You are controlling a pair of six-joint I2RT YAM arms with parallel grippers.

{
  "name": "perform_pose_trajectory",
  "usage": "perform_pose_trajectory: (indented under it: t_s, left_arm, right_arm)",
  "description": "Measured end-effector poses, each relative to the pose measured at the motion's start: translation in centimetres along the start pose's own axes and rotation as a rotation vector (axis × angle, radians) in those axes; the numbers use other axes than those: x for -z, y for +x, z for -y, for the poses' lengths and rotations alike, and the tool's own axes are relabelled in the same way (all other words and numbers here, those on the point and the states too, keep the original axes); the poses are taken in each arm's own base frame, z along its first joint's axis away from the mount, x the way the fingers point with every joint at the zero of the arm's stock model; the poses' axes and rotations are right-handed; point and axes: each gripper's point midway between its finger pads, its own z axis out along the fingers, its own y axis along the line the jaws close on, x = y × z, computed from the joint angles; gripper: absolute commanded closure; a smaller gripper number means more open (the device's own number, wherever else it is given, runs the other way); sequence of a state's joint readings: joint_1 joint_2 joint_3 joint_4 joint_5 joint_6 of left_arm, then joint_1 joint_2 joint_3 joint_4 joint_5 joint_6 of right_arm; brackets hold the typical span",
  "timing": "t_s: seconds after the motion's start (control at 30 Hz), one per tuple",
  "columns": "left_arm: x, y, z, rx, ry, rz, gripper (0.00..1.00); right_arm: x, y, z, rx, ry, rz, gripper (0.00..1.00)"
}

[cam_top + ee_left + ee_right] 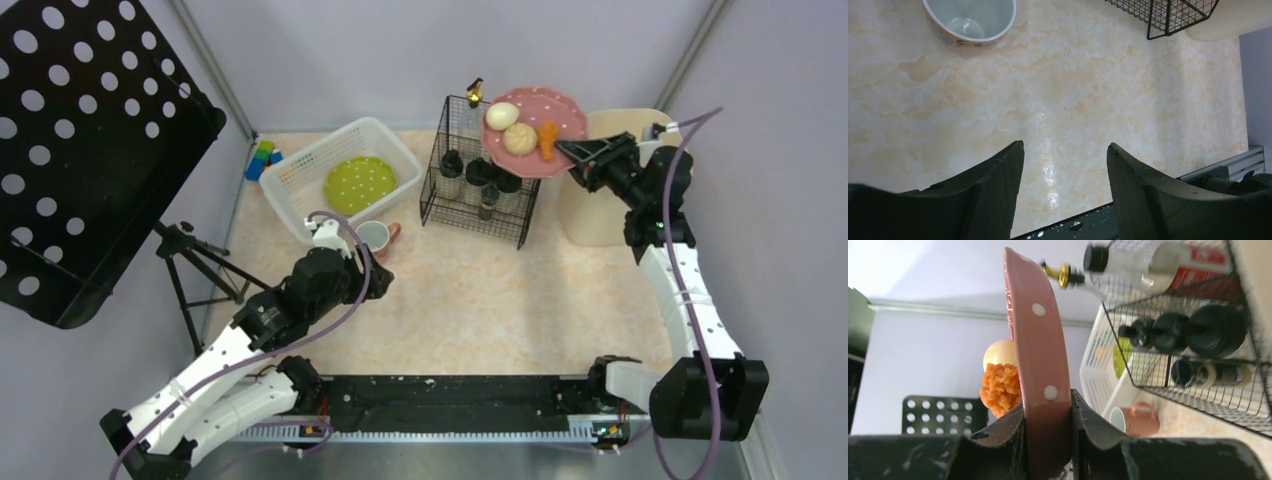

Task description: Clear the kitchen counter

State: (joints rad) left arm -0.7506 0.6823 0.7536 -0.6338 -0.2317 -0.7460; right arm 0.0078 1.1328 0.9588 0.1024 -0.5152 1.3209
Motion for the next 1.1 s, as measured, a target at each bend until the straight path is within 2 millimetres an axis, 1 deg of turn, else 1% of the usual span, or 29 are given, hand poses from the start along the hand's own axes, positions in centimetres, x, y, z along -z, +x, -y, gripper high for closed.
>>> perform_pose_trajectory:
  t_s: [0.07, 0.13, 0.23, 0.37, 0.5, 0.53, 0.57, 0.7, 0.87, 1.0, 1.1]
  left_arm:
    - [-0.6, 0.3, 0.3, -0.004, 0.009, -0.013, 0.34]
    - [-1.0, 0.7, 0.5, -0.008, 0.021, -0.025, 0.34]
    - [-1.6, 1.3, 0.6, -0.019, 0.029, -0.05, 0.33]
    - [-2.2, 1.7, 0.8, -0.038, 0.036, -0.07, 0.3]
    - [-2.6, 2.0, 1.1, -0.052, 0.055, -0.081, 0.29]
    - [-2.7, 2.2, 1.2, -0.055, 0.062, -0.084, 0.29]
    - [-2.8, 2.4, 1.2, -0.057, 0.066, -0.089, 0.29]
    - [-3.8, 3.8, 1.1, -0.069, 0.082, -0.128, 0.29]
    - [-5.0, 5.8, 0.7, -0.08, 0.087, -0.196, 0.29]
    - [-5.5, 6.3, 1.0, -0.084, 0.105, -0.208, 0.29]
    - [-5.6, 6.6, 1.3, -0.092, 0.131, -0.216, 0.29]
  right_arm:
    - [0.7, -2.3, -0.4, -0.001, -0.008, 0.043, 1.0]
    - [1.4, -4.1, -0.2, -0.009, -0.004, 0.084, 1.0]
    - [2.5, -6.9, 0.6, -0.032, 0.014, 0.149, 1.0]
    - [3.5, -9.7, 1.7, -0.055, 0.043, 0.222, 1.0]
    - [4.5, -11.6, 3.1, -0.081, 0.078, 0.266, 1.0]
    - [4.5, -11.7, 3.2, -0.083, 0.081, 0.27, 1.0]
    - [4.9, -12.5, 3.7, -0.093, 0.094, 0.29, 1.0]
    - [6.0, -14.5, 4.7, -0.109, 0.132, 0.341, 1.0]
    - [8.1, -17.1, 4.9, -0.094, 0.165, 0.423, 1.0]
    - [9.7, -18.8, 5.2, -0.08, 0.193, 0.484, 1.0]
    - [10.7, -19.5, 6.1, -0.069, 0.234, 0.523, 1.0]
